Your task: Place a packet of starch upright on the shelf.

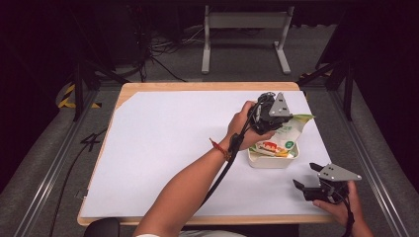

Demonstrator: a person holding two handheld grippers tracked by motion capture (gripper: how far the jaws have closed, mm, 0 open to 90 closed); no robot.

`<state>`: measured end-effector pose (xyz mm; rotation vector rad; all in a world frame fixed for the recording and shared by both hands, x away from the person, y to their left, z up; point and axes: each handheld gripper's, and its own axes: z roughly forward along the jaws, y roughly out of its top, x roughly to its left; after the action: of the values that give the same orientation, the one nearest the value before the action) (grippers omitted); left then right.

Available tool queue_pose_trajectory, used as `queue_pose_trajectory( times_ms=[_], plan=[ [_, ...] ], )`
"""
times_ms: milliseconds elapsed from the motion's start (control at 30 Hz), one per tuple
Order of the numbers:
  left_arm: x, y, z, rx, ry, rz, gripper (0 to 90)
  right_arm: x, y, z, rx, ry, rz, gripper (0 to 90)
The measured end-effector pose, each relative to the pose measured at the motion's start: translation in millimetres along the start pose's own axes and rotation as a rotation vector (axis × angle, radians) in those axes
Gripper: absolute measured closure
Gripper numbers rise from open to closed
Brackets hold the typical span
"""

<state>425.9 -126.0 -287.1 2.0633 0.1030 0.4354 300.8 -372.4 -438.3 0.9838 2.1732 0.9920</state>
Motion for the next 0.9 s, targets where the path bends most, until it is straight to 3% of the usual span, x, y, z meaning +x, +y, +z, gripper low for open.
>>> queue_pose_trajectory(
  times_ms=[167, 200, 267, 500, 833, 900],
  plan=[
    [1.0, -2.4, 3.4, -0.014, -0.015, 0.0, 89.7, -0.3, -0.2, -0.3, -0.003, 0.0, 0.002, 15.3],
    [1.1, -4.5, 5.8, -0.018, -0.038, -0.015, 89.7, -0.5, -0.3, -0.2, -0.002, 0.001, 0.003, 15.3],
    [0.3, -6.0, 7.1, -0.02, -0.045, -0.004, 89.8, -0.1, -0.1, -0.3, -0.001, 0.001, 0.001, 15.3],
    [-1.7, -10.0, 7.3, -0.054, -0.053, -0.021, 89.7, 0.2, 0.0, -0.5, -0.003, -0.001, -0.001, 15.3],
    [-4.6, 1.5, 4.2, -0.032, 0.001, -0.025, 89.8, 0.0, 0.0, 0.0, 0.001, -0.001, -0.001, 15.3],
    [-2.1, -2.1, 7.9, -0.051, 0.006, -0.083, 89.8, -0.1, -0.1, 0.0, 0.001, -0.001, 0.001, 15.3]
  ],
)
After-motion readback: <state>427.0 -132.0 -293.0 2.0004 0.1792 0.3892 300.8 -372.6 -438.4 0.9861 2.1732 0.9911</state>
